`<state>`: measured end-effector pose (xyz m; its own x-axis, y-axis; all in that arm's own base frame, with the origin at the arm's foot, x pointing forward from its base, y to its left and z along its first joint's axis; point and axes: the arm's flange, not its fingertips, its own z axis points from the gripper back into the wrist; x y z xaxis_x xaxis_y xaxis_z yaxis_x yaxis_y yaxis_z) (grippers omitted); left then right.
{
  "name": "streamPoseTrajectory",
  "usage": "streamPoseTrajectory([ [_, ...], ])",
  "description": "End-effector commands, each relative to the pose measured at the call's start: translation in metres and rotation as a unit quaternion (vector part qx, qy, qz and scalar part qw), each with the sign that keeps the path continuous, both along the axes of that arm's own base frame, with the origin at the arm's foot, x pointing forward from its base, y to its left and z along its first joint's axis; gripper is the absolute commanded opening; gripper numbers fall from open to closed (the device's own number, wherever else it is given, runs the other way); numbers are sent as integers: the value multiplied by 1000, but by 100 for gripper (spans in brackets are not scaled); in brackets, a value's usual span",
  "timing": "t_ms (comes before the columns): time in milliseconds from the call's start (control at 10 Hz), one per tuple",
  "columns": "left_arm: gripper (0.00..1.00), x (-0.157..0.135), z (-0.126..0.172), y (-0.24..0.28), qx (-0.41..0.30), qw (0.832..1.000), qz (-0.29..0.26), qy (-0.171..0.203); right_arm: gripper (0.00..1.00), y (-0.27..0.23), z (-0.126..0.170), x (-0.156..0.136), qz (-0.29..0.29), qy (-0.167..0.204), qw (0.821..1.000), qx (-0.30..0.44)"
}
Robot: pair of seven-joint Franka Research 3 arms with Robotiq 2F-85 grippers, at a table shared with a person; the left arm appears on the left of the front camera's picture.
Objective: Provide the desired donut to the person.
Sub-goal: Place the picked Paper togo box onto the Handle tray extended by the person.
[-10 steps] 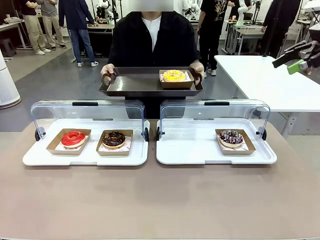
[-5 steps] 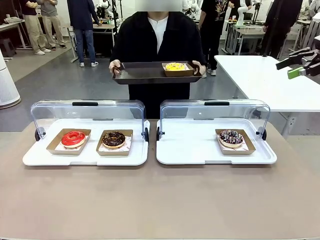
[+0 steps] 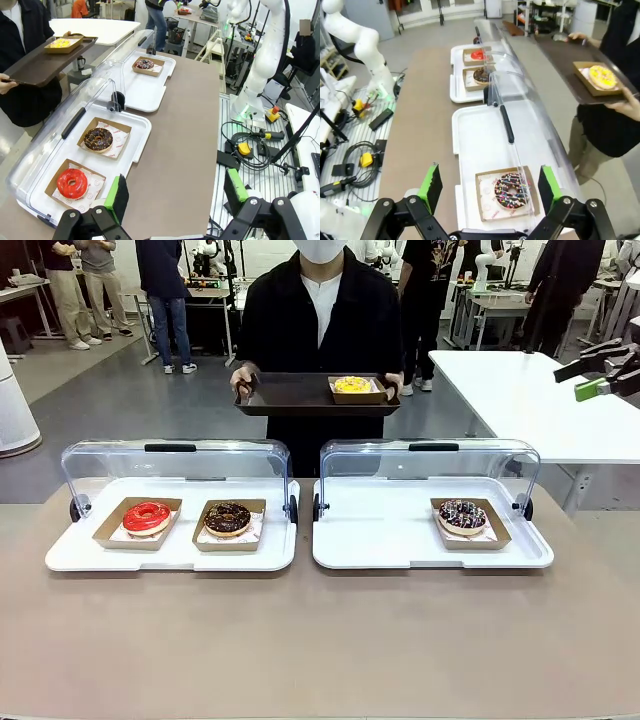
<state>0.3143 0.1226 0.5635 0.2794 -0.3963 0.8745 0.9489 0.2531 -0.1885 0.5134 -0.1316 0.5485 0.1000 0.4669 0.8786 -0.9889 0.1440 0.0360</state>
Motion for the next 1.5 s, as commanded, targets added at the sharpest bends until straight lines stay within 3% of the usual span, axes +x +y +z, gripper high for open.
streamPoseTrajectory([
  [0,100,0,0,1,-5,1000,-2,-4,100,-5,-2,-1,-4,2,1000,5],
  [500,100,0,0,1,-5,1000,-2,-4,100,-6,-1,-1,-5,1,1000,1],
  [1000,100,0,0,1,-5,1000,-2,-4,100,-16,-7,-37,1,11,1000,17],
  [1400,100,0,0,1,-5,1000,-2,-4,100,-20,-5,-32,-5,19,1000,21],
])
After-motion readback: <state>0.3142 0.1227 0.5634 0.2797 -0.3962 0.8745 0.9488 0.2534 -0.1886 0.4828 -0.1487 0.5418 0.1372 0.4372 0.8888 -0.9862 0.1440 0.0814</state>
